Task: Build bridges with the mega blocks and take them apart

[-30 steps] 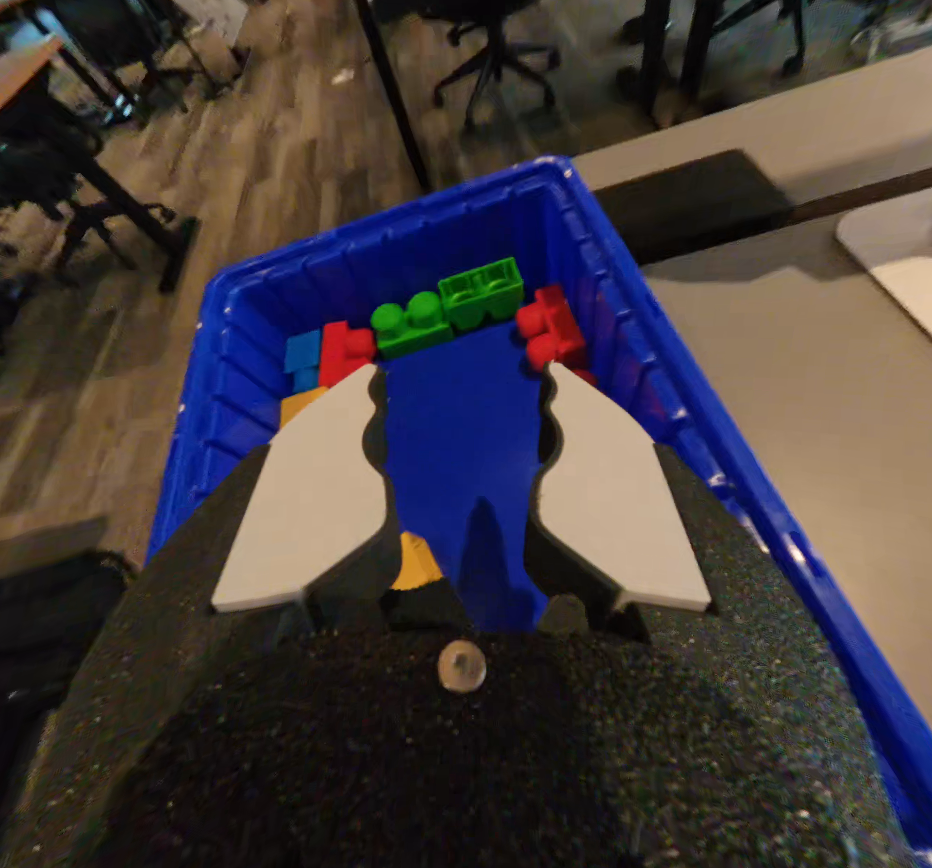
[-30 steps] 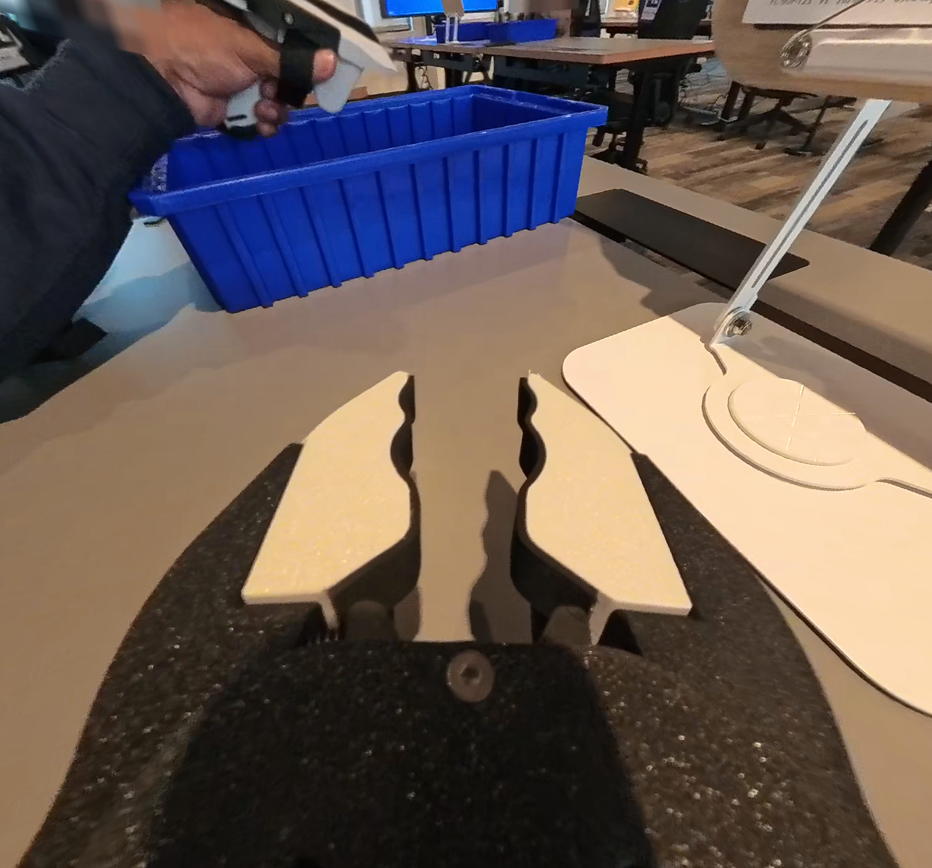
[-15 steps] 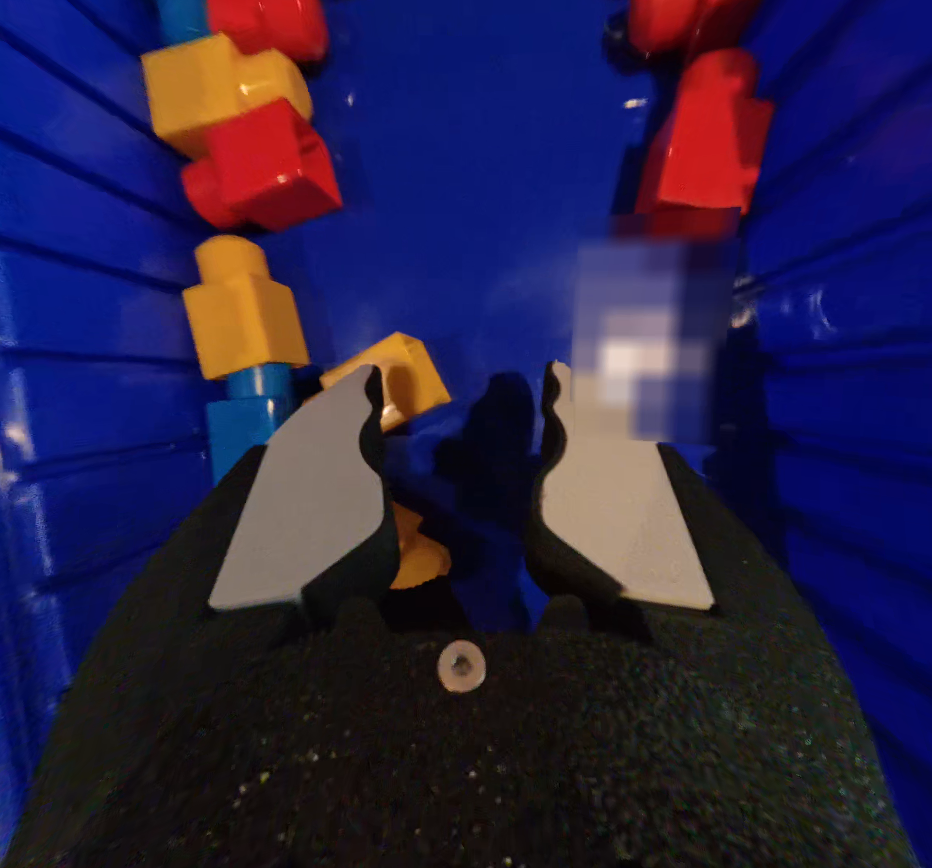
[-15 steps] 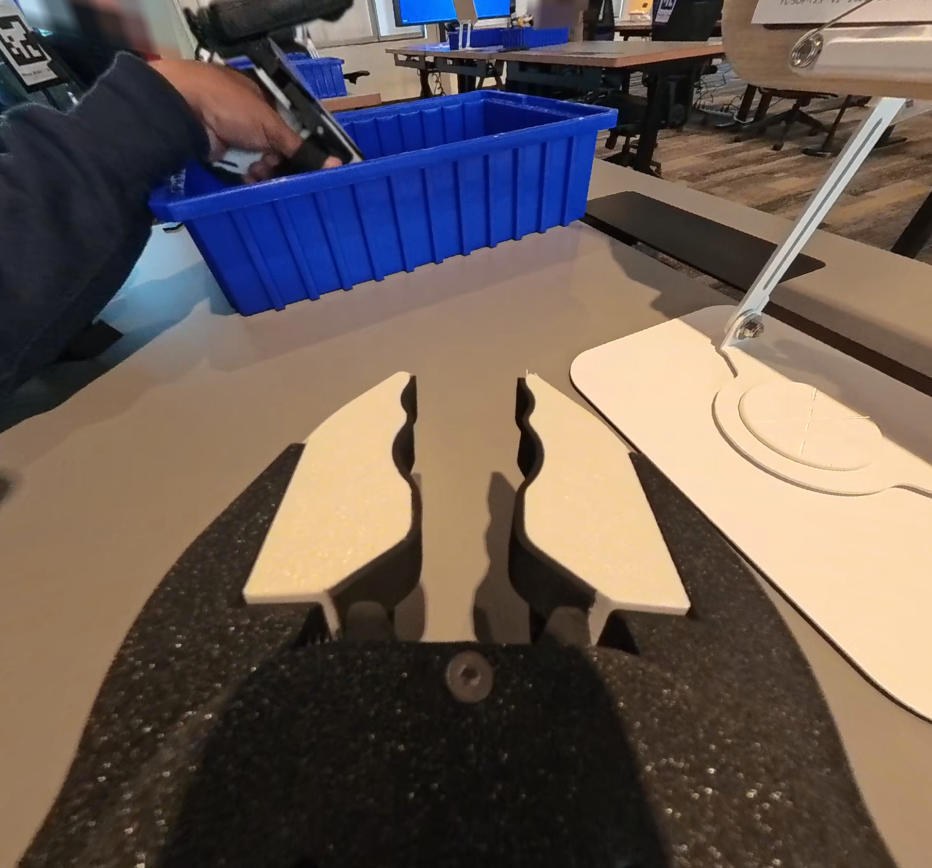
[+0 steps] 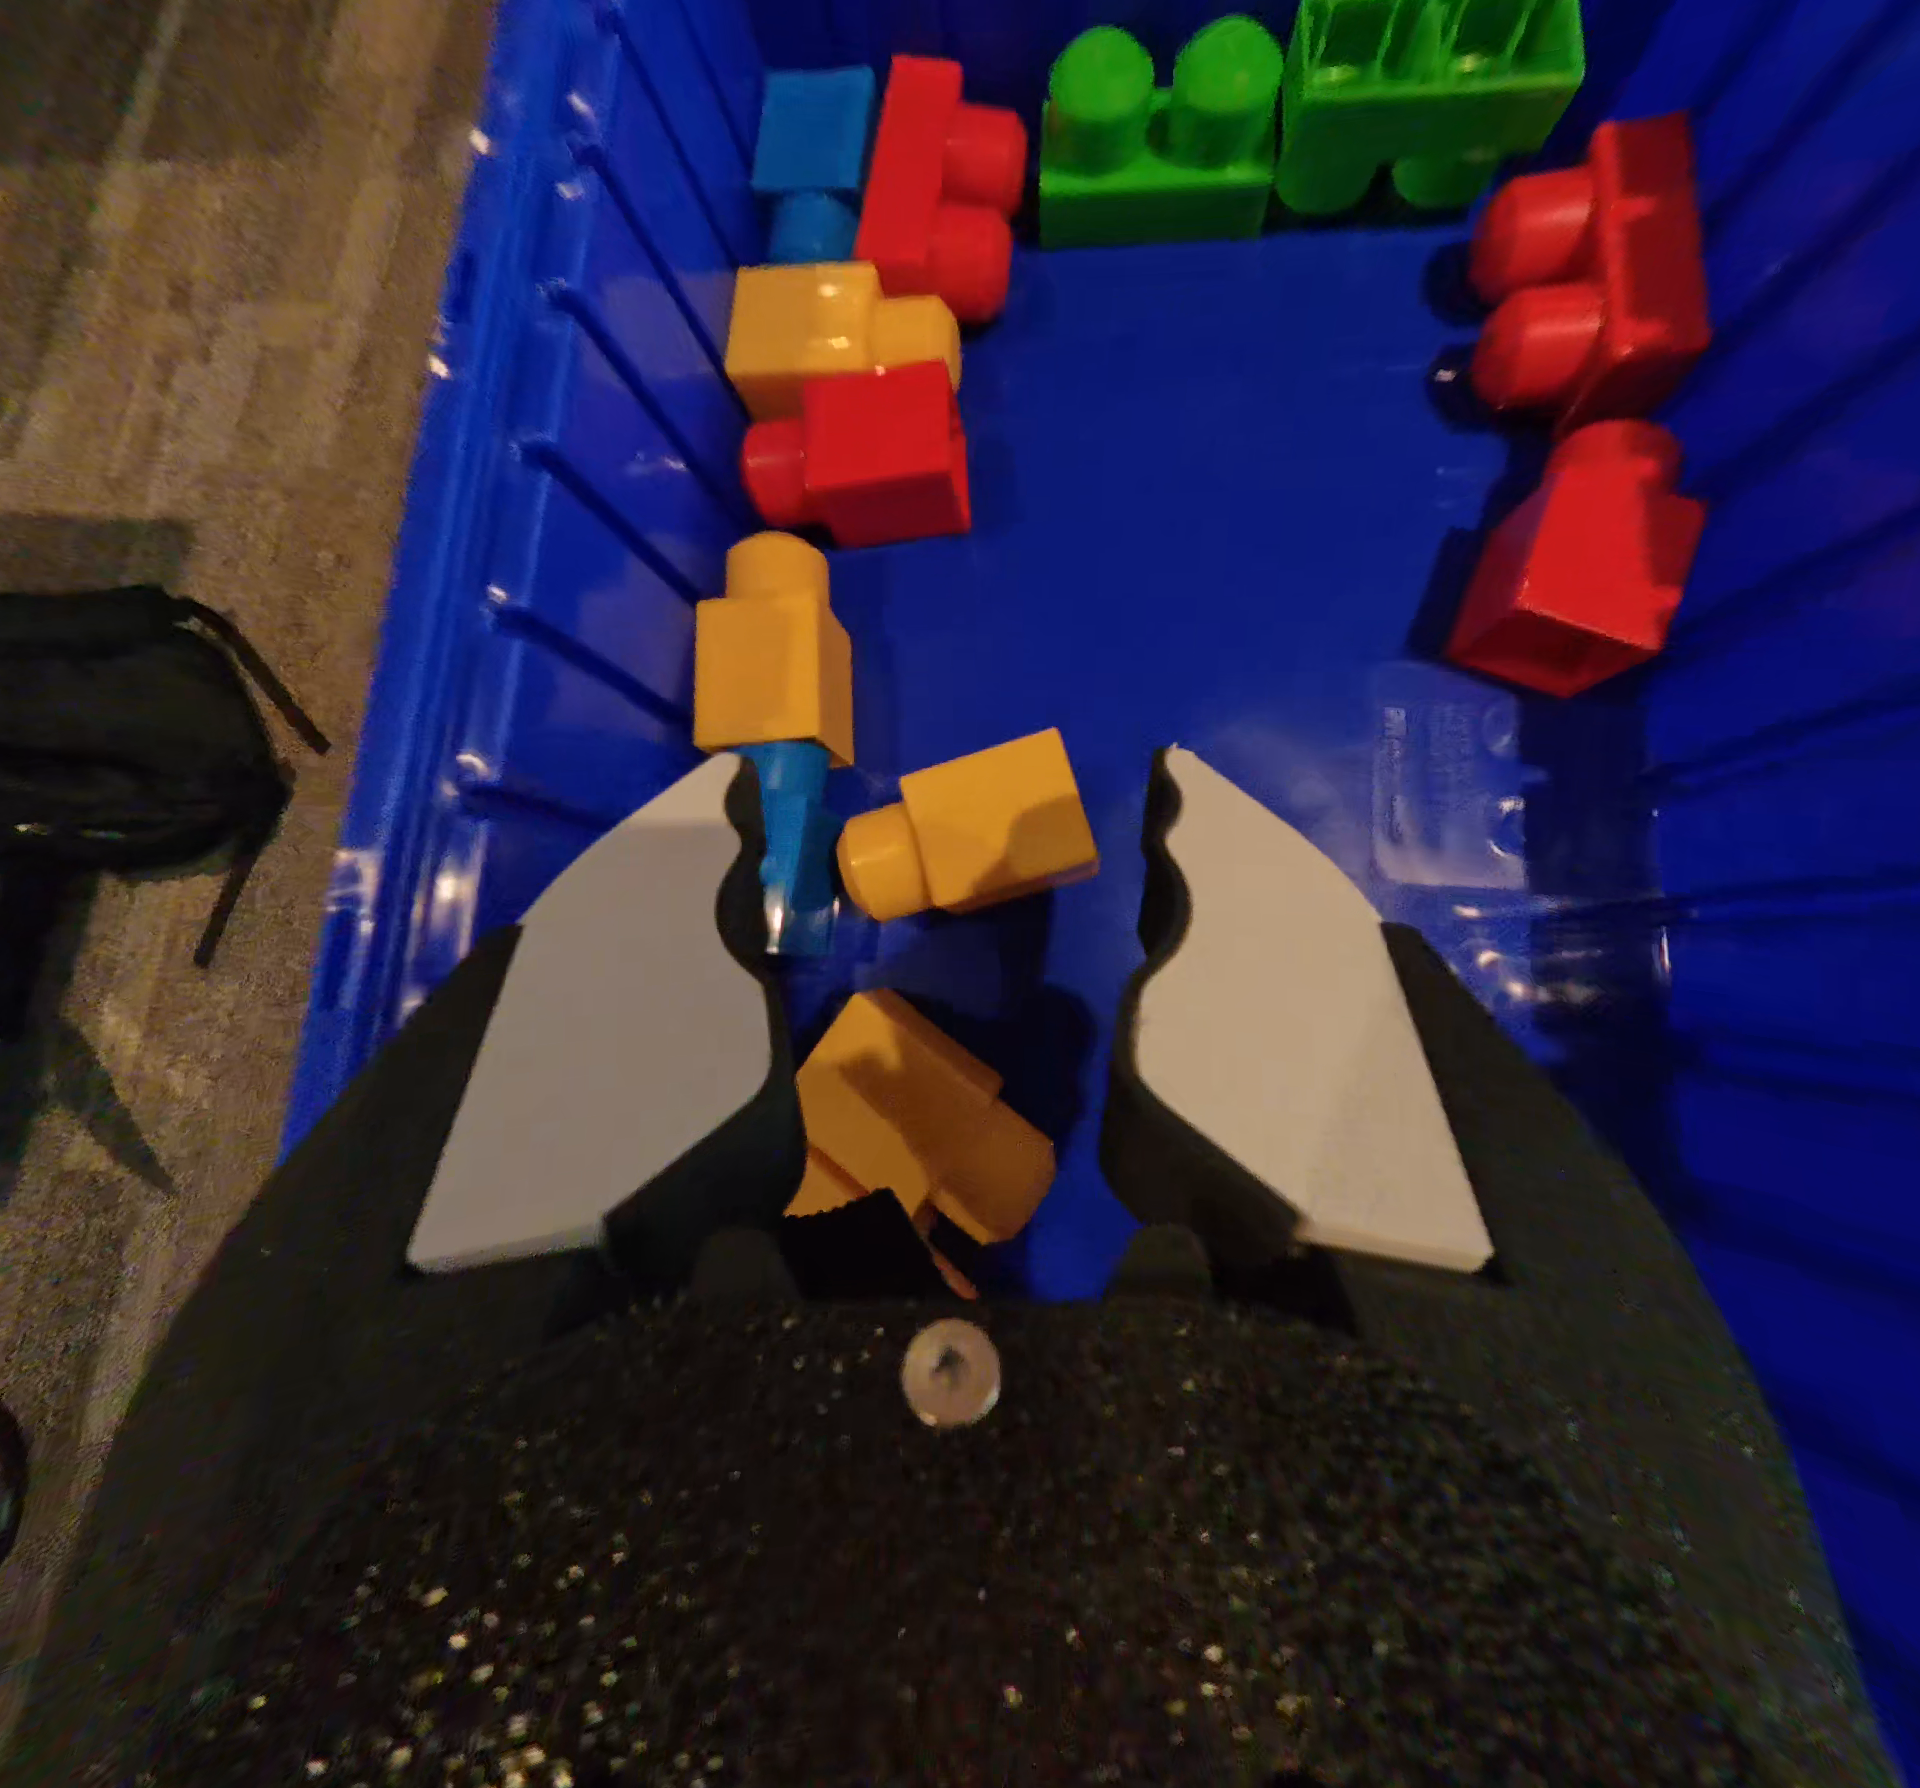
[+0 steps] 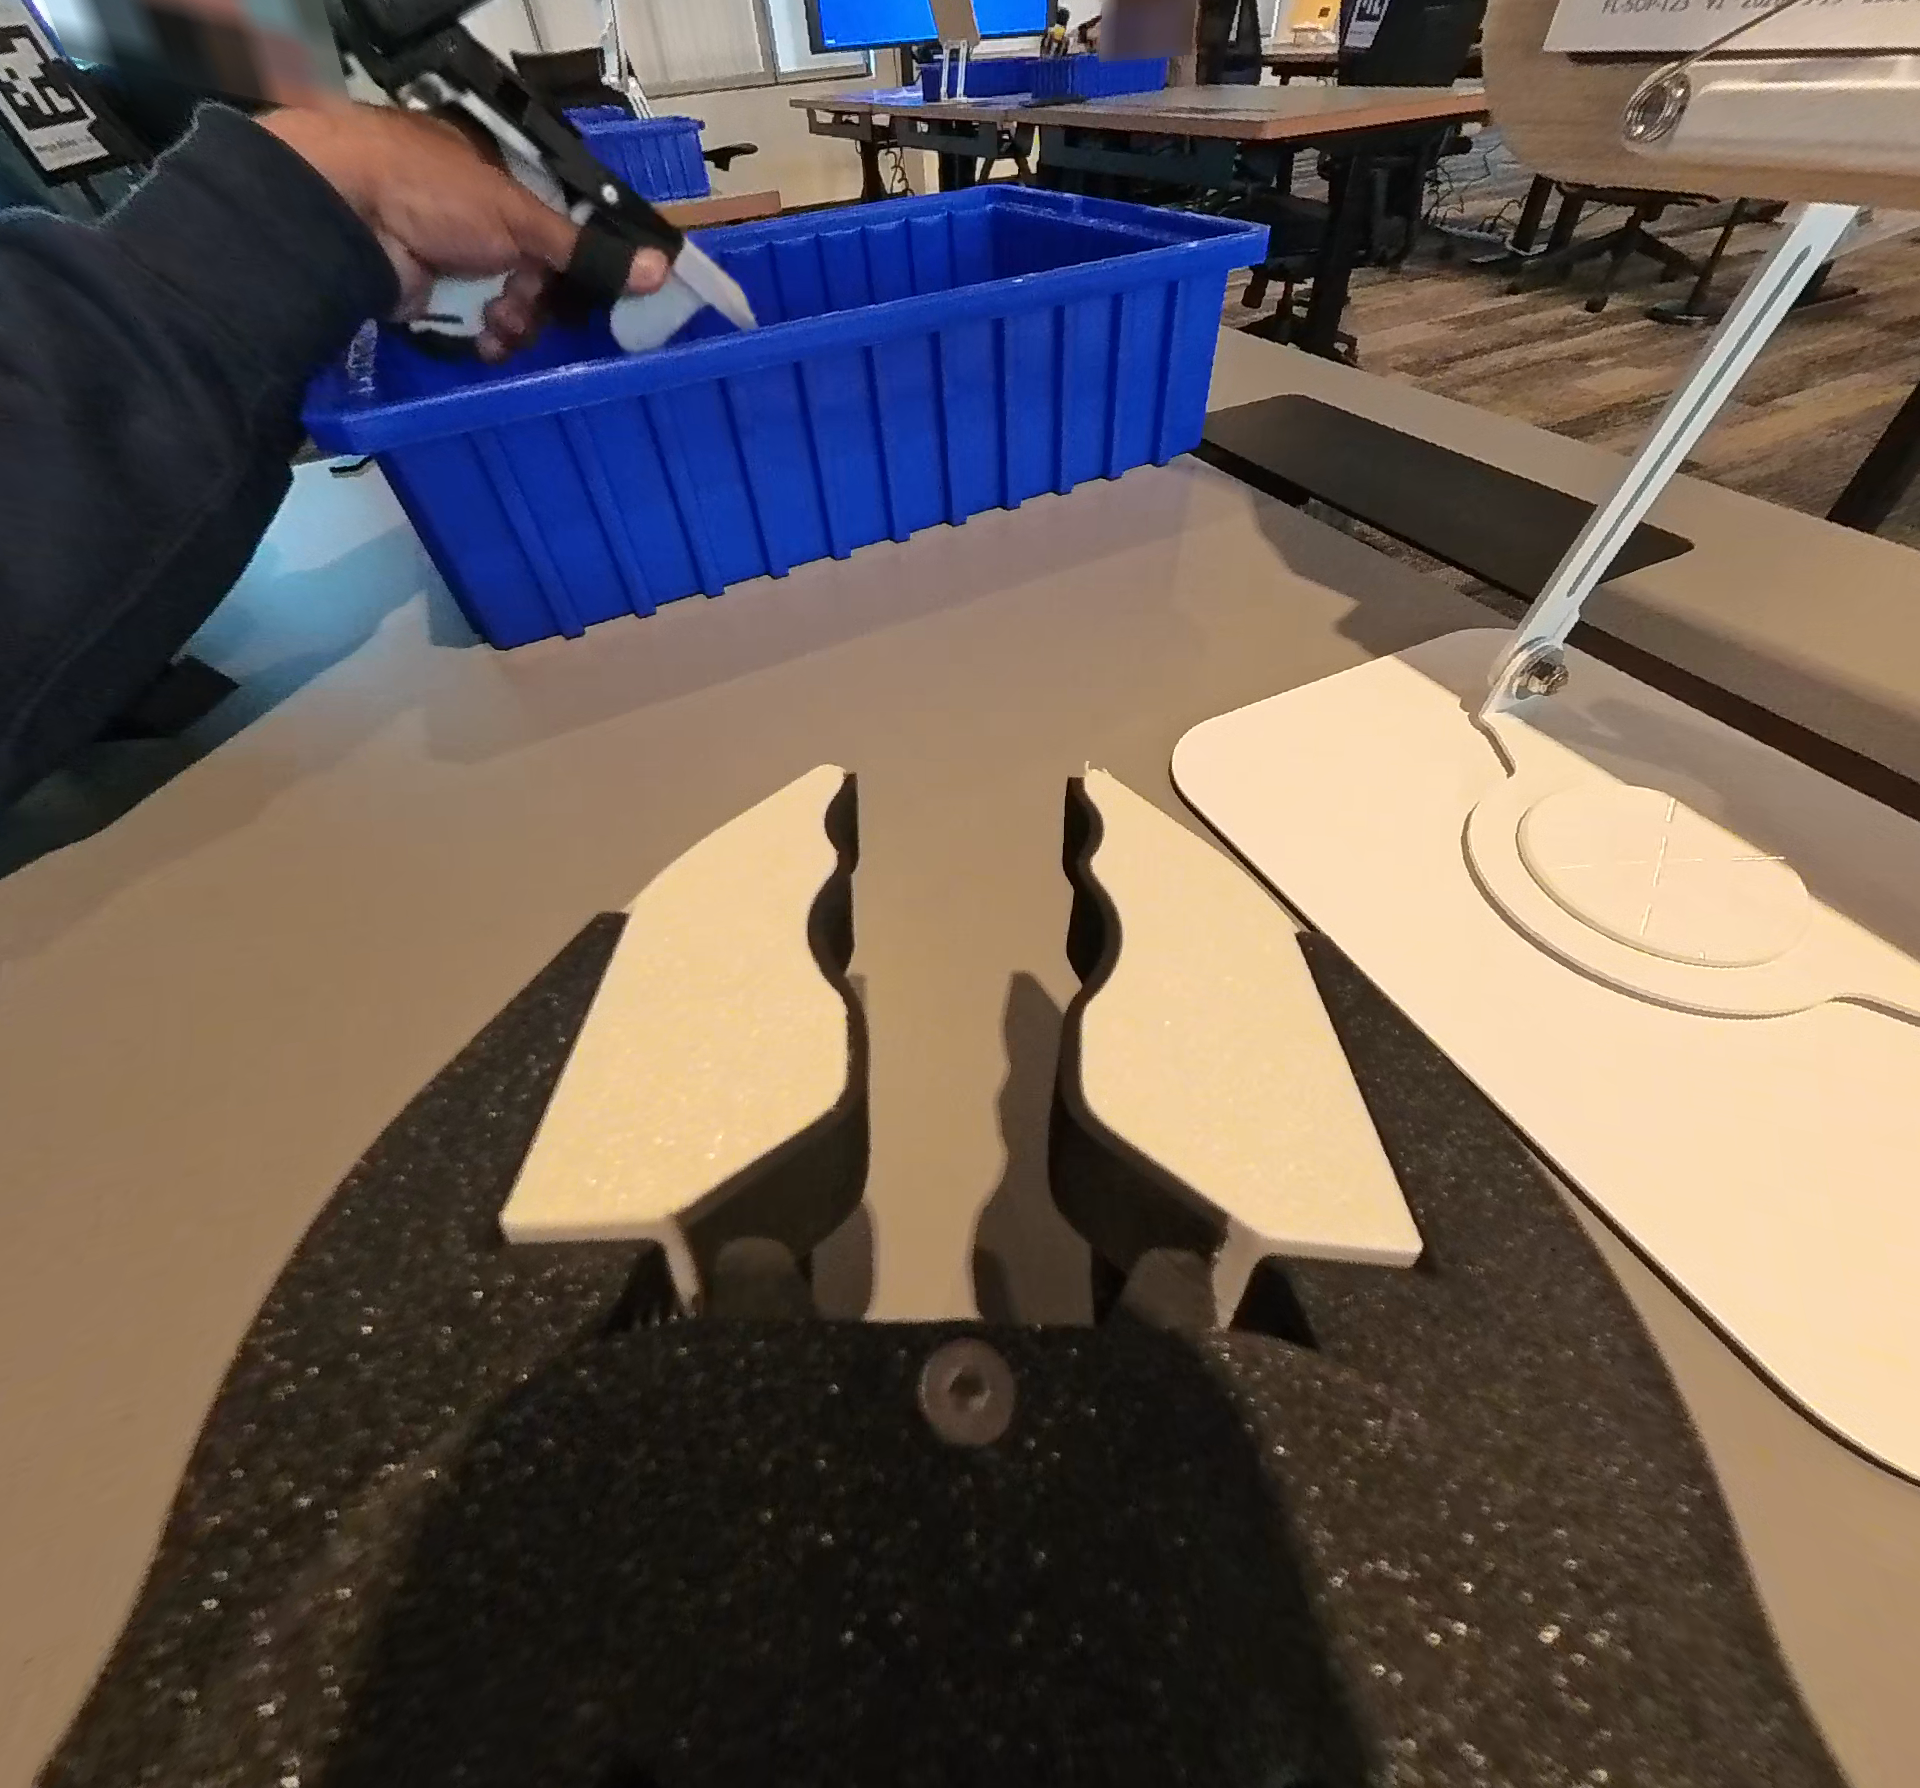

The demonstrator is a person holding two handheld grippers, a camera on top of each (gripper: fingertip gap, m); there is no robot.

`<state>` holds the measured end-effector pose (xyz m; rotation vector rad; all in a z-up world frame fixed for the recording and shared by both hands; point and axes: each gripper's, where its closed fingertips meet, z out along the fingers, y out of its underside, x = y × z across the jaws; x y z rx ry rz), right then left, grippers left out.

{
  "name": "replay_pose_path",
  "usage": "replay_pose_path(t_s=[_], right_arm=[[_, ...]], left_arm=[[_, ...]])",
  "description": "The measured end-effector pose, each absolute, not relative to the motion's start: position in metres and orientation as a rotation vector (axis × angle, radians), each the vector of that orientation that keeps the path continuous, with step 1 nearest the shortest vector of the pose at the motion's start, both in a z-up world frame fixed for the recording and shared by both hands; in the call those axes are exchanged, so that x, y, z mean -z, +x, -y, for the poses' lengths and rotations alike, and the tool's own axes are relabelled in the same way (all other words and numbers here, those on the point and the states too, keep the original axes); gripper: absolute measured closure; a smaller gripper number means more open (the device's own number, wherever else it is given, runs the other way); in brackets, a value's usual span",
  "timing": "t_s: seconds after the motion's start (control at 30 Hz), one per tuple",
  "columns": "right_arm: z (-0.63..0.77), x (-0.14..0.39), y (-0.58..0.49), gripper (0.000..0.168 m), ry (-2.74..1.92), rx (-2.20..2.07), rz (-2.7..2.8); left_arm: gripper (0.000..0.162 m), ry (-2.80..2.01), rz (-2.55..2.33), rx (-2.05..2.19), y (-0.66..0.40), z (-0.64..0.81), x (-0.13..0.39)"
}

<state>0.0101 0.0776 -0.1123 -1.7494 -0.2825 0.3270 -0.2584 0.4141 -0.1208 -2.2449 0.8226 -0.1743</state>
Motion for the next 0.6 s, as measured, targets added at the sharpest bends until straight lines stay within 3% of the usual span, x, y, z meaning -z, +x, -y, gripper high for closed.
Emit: replay_pose_path(t_s=[0.33,0.5,0.6], right_arm=[[-0.079,0.109,0.014,0.130,-1.722,-0.293,0.289],[-0.105,0.059,0.023,0.118,-1.447,0.131,0.568],[-0.134,0.032,0.011,0.103,-1.294,0.407,0.830]], left_arm=[[0.094,-2.121,-0.905,0.284,-0.228,-0.406,0.096],[0.099,-1.601,-0.975,0.577,-0.169,-0.362,-0.011],[0.103,-1.435,-1.030,0.618,-0.144,-0.332,-0.043]])
